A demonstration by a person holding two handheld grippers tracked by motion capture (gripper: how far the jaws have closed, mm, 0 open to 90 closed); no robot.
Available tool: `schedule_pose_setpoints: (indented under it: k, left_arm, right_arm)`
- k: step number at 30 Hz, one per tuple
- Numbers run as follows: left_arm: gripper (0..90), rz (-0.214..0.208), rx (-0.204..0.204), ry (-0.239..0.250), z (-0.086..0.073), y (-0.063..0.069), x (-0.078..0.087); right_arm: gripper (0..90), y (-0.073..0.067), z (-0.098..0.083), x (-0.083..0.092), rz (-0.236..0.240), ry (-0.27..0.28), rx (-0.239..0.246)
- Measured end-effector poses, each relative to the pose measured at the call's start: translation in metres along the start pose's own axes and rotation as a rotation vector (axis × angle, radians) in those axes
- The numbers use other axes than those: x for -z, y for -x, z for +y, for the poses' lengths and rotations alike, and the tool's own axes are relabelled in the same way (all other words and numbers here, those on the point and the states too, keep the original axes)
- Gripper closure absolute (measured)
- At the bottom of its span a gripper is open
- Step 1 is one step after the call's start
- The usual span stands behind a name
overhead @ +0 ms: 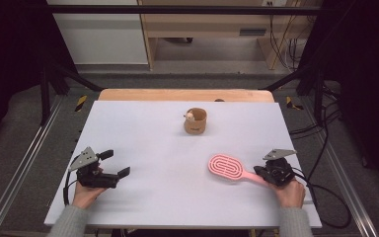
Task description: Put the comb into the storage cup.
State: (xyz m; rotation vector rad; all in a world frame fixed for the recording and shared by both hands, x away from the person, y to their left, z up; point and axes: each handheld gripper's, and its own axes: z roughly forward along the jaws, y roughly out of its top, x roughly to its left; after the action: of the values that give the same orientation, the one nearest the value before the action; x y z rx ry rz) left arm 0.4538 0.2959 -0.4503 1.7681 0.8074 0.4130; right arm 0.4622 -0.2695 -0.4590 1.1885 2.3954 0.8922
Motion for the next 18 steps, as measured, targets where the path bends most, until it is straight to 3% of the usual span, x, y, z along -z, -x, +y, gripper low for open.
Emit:
schedule_pose_setpoints:
  k: [18]
  left_arm:
    - [0.4,0.001,0.001,0.001,0.000,0.000,0.000]
  right_arm:
    - [90.0,-0.011,-0.007,0.004,0.016,-0.009,0.010]
